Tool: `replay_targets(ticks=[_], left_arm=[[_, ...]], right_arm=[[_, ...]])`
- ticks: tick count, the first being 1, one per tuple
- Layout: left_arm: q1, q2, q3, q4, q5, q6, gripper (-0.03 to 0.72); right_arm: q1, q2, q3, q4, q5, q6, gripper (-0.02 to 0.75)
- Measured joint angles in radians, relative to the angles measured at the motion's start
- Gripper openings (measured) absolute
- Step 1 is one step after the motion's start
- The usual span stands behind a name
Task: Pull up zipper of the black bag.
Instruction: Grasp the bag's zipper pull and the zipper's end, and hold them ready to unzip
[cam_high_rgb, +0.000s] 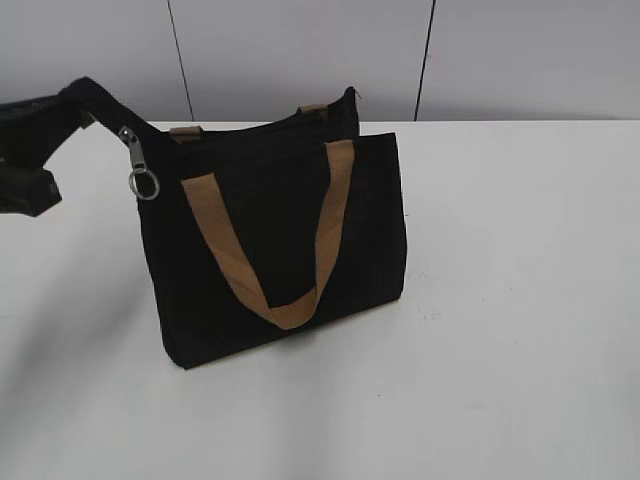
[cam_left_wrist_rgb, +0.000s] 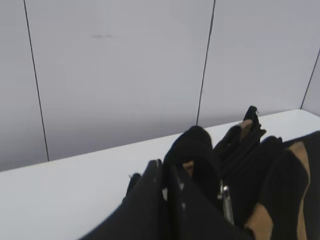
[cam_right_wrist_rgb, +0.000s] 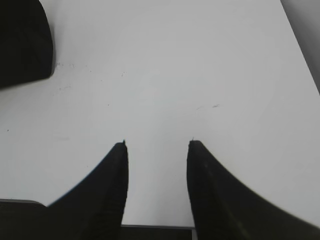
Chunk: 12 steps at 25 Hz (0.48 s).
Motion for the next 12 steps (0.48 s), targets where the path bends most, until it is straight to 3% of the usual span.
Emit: replay_targets(ticks=[8, 12], left_arm=[[0.000, -0.036, -0.069, 0.004, 0.069, 0.002, 0.003], [0.000, -0.036, -0.100, 0.010, 0.102, 0.002, 0.003]], right_arm=[[0.000, 0.000, 0.000, 0.001, 0.000, 0.000, 0.310], [0.000, 0.000, 0.000, 0.089, -0.001, -0.035, 0.310]])
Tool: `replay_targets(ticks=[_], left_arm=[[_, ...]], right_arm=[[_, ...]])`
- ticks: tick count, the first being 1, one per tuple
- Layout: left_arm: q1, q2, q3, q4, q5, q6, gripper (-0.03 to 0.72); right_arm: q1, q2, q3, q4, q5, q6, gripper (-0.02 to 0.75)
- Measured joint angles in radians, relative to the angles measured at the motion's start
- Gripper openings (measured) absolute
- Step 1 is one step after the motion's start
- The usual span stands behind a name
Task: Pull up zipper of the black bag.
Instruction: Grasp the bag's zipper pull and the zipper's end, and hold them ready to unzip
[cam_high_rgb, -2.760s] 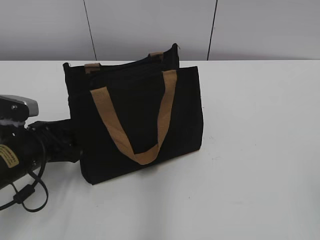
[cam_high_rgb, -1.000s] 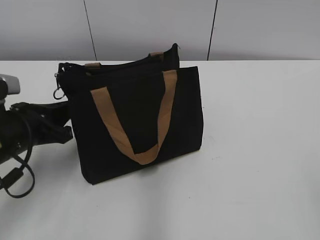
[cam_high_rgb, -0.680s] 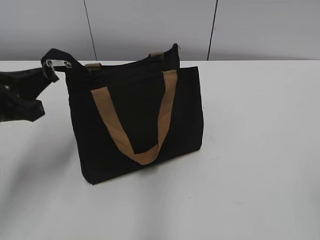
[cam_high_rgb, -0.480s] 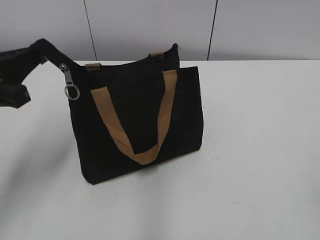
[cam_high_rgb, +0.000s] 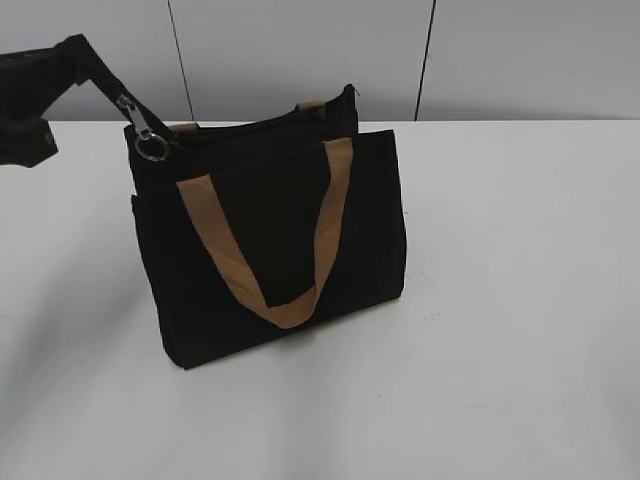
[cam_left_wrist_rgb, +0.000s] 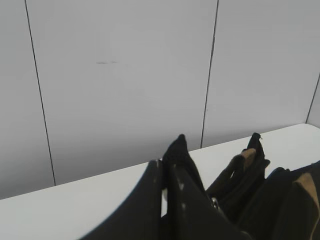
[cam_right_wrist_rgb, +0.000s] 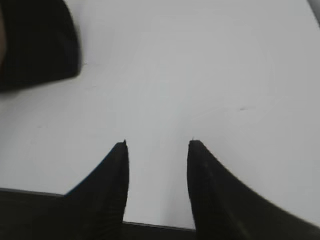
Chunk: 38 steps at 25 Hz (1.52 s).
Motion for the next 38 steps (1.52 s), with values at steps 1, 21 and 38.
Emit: replay_targets(ticks=[1, 21, 38], left_arm=[[0.000, 0.000, -0.002, 0.000, 0.002, 0.000, 0.003], [0.000, -0.001, -0.002, 0.042, 0.007, 0.001, 0.002], [0.000, -0.001, -0.006, 0.043, 0.007, 0.001, 0.002]], right_arm=[[0.000, 0.003, 0.000, 0.045, 0.000, -0.040, 0.310], [0.259, 1.063, -0.173, 0.977, -0.304, -1.254, 0.310], [0.560, 1.745, -0.784, 1.000, -0.341, -1.382, 0.310]])
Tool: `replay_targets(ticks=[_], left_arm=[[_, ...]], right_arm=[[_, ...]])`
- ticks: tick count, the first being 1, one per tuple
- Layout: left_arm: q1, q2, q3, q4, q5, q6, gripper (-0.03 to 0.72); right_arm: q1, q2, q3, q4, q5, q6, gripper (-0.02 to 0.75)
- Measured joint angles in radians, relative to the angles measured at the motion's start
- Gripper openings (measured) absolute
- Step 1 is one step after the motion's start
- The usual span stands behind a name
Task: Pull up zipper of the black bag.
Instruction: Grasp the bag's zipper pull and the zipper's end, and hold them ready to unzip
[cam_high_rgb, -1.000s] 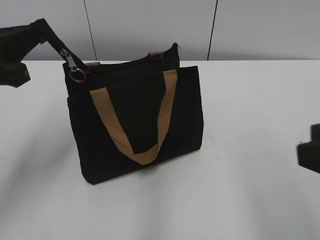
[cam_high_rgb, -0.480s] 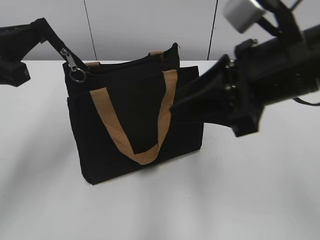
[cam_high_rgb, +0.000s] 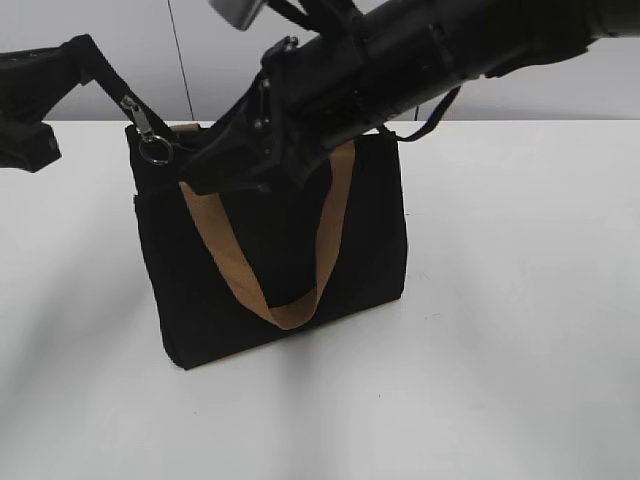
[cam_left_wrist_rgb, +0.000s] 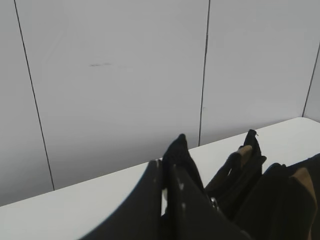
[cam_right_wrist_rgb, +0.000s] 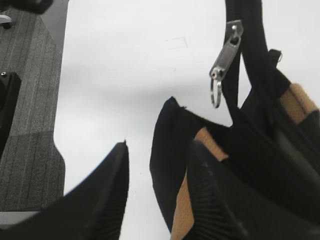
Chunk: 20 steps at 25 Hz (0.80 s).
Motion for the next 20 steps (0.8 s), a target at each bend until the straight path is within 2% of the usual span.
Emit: replay_targets(ticks=[6, 20], left_arm=[[0.000, 0.000, 0.000, 0.000, 0.000, 0.000, 0.002], [0.000, 0.000, 0.000, 0.001, 0.000, 0.000, 0.002]], right_arm=[[0.034, 0.106, -0.086, 0.011, -0.024, 0.001, 0.310], [0.035, 0.145, -0.091, 0.045, -0.134, 0.053, 0.310]])
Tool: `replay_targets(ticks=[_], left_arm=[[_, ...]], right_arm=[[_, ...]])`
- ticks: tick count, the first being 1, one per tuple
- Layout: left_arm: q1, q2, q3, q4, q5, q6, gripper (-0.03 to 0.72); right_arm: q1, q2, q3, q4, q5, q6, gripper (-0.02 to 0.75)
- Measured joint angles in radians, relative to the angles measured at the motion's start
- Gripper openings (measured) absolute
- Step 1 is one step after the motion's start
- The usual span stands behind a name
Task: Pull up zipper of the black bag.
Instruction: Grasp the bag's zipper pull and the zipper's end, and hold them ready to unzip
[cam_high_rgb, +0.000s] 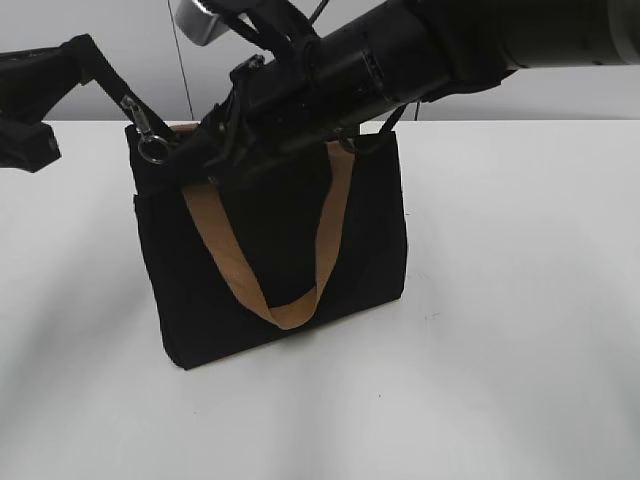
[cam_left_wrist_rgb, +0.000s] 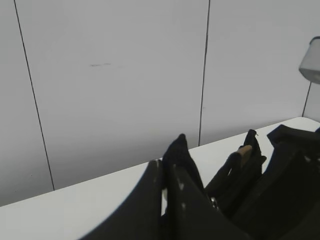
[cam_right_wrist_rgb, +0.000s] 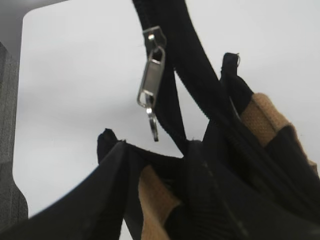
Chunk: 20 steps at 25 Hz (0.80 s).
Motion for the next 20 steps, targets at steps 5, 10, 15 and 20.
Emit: replay_targets(ticks=[5, 10, 15, 20], left_arm=[[0.000, 0.000, 0.000, 0.001, 0.000, 0.000, 0.002], [0.000, 0.000, 0.000, 0.002, 0.000, 0.000, 0.002], [0.000, 0.000, 0.000, 0.002, 0.000, 0.000, 0.002], [0.000, 0.000, 0.000, 0.002, 0.000, 0.000, 0.002]], right_arm=[[0.002, 0.000, 0.000, 0.036, -0.012, 0.000, 0.310], [0.004, 0.000, 0.000, 0.050, 0.015, 0.000, 0.307], [0.004, 0.000, 0.000, 0.050, 0.046, 0.000, 0.255], [0.004, 0.000, 0.000, 0.059, 0.050, 0.000, 0.244]])
